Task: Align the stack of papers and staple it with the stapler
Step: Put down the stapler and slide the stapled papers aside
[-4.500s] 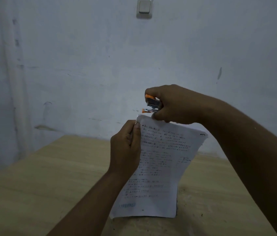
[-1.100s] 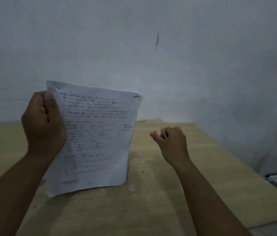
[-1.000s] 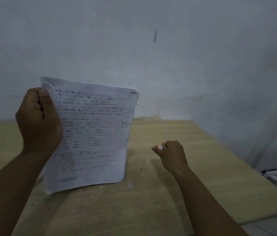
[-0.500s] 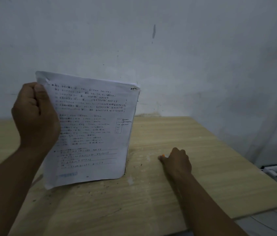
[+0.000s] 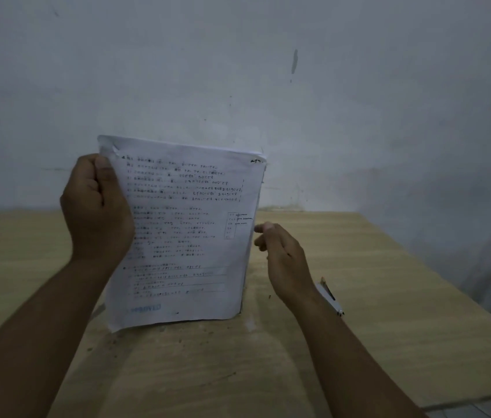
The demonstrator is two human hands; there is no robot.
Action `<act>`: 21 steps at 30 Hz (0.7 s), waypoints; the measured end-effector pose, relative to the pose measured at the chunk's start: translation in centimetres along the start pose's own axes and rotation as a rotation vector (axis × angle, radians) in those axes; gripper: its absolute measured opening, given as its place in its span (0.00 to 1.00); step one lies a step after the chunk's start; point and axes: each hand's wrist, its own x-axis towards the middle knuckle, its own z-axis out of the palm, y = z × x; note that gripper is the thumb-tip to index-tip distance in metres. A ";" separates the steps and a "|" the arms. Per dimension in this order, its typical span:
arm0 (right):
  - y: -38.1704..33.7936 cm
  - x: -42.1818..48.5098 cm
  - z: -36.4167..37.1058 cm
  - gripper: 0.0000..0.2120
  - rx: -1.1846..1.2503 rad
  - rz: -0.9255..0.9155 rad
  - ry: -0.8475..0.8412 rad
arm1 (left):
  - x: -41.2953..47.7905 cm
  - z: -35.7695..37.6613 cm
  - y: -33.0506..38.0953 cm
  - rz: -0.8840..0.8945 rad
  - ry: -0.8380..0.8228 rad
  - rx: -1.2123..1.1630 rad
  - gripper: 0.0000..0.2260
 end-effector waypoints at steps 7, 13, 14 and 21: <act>-0.6 0.6 2.4 0.13 0.268 0.075 -0.048 | 0.4 -0.7 0.1 -0.028 -0.024 -0.045 0.15; -0.7 0.9 2.7 0.12 0.471 0.131 -0.192 | 0.2 -1.0 -0.5 -0.078 -0.076 -0.116 0.15; -0.6 0.8 2.8 0.12 0.482 0.117 -0.188 | 0.1 -1.1 -0.6 -0.088 -0.086 -0.135 0.14; -0.8 0.8 3.5 0.09 0.437 0.092 -0.083 | -2.5 -2.3 -2.2 -0.192 -0.261 -0.231 0.04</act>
